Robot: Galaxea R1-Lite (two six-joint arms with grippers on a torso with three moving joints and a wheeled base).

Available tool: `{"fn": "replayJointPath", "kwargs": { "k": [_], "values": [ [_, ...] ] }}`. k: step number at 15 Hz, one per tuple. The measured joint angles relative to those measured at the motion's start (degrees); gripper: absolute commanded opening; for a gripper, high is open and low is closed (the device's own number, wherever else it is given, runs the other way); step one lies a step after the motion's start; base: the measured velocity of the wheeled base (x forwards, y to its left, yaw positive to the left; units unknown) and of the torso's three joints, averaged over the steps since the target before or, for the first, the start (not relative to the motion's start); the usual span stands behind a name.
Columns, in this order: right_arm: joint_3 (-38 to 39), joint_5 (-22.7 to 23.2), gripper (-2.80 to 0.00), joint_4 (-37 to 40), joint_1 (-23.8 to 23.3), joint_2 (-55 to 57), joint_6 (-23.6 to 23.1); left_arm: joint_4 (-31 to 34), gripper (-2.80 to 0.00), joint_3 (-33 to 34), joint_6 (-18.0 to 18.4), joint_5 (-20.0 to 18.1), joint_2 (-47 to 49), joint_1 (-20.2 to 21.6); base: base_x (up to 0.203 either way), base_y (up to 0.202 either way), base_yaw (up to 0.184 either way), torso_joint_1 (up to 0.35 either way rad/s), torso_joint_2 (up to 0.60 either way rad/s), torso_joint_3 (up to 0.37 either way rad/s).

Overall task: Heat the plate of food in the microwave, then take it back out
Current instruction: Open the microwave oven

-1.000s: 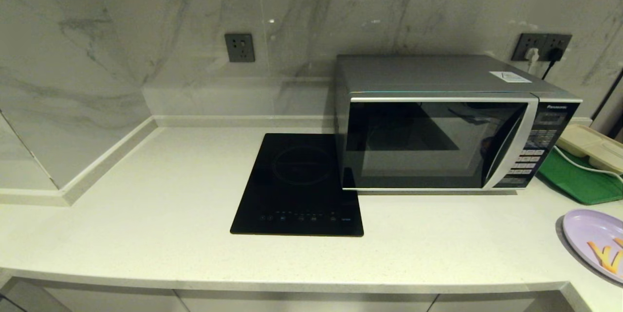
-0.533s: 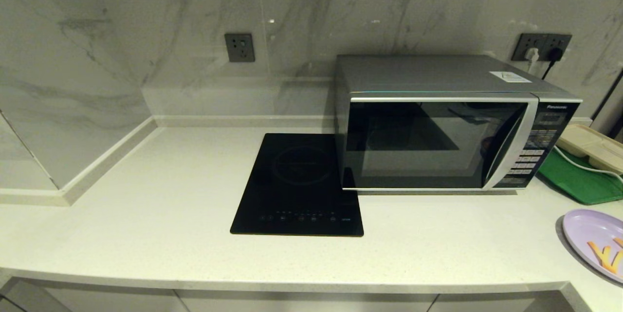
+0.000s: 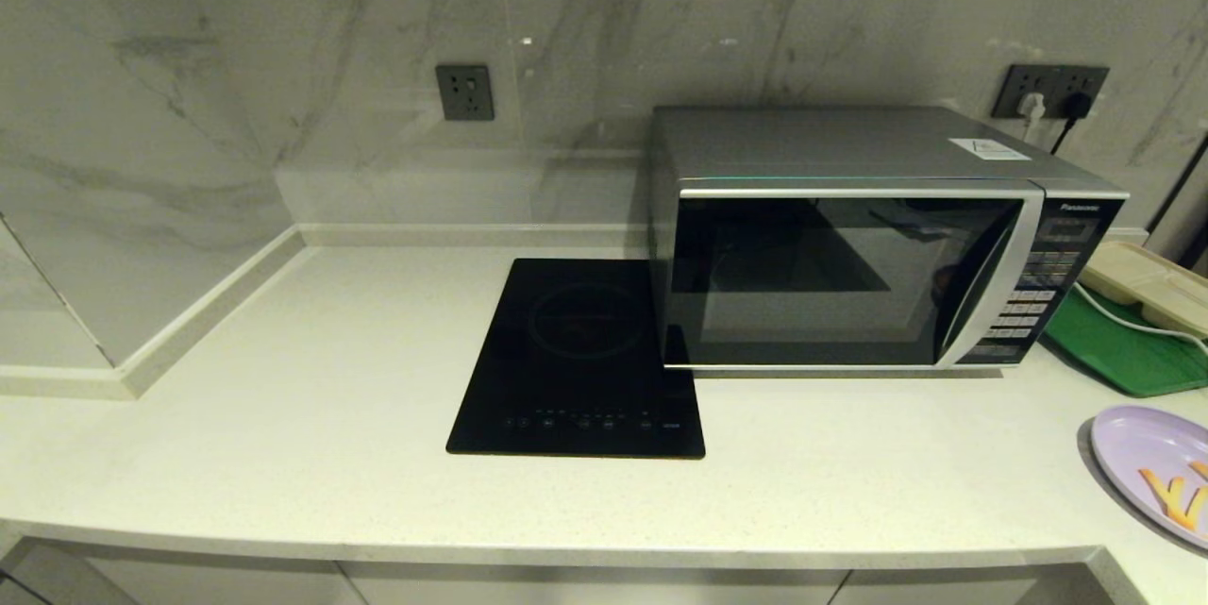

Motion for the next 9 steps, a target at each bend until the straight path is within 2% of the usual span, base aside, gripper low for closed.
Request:
{"fn": "replayJointPath", "kwargs": {
  "k": [9],
  "values": [
    [0.0,0.0,0.00,0.0,0.0,0.0,0.0,0.0,-2.80,0.0,0.0,0.0,0.0,0.0,0.000,0.000,0.000,0.000,0.00,0.000]
  ]
}}
